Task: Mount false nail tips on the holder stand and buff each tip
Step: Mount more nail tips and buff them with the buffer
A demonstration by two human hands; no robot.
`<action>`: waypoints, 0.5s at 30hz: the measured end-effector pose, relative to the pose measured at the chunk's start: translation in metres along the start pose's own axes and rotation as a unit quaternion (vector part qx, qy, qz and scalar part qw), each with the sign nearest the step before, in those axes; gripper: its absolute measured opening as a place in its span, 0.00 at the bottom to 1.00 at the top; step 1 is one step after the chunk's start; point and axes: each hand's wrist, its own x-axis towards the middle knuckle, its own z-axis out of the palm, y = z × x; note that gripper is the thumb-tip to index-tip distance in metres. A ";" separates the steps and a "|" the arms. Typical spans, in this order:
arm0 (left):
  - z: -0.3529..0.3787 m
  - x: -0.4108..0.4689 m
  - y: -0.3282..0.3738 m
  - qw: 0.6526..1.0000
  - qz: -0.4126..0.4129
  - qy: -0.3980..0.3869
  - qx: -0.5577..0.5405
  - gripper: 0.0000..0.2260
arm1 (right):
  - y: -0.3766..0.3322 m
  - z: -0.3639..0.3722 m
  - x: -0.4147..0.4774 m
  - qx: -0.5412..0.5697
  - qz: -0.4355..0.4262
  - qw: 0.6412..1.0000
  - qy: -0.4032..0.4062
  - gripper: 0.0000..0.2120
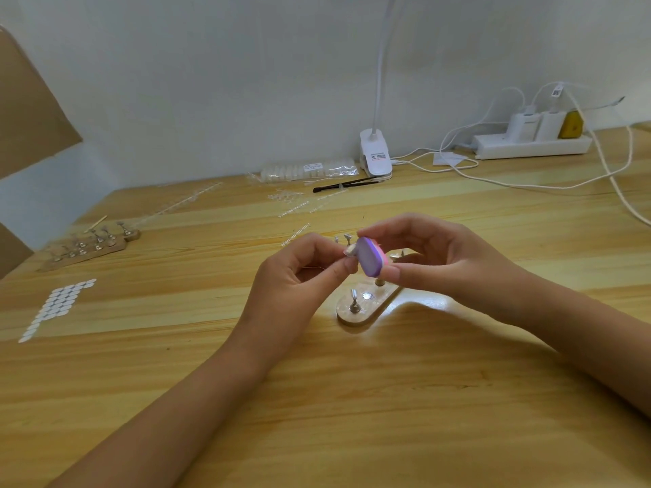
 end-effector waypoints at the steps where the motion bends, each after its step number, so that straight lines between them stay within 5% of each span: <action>1: 0.000 0.000 -0.001 1.000 0.000 0.002 0.005 0.05 | 0.001 0.001 0.000 -0.003 -0.003 1.000 0.003 0.18; 15: 0.003 -0.003 -0.004 0.998 0.028 -0.051 0.039 0.04 | 0.001 0.000 0.002 -0.023 -0.012 0.999 0.041 0.19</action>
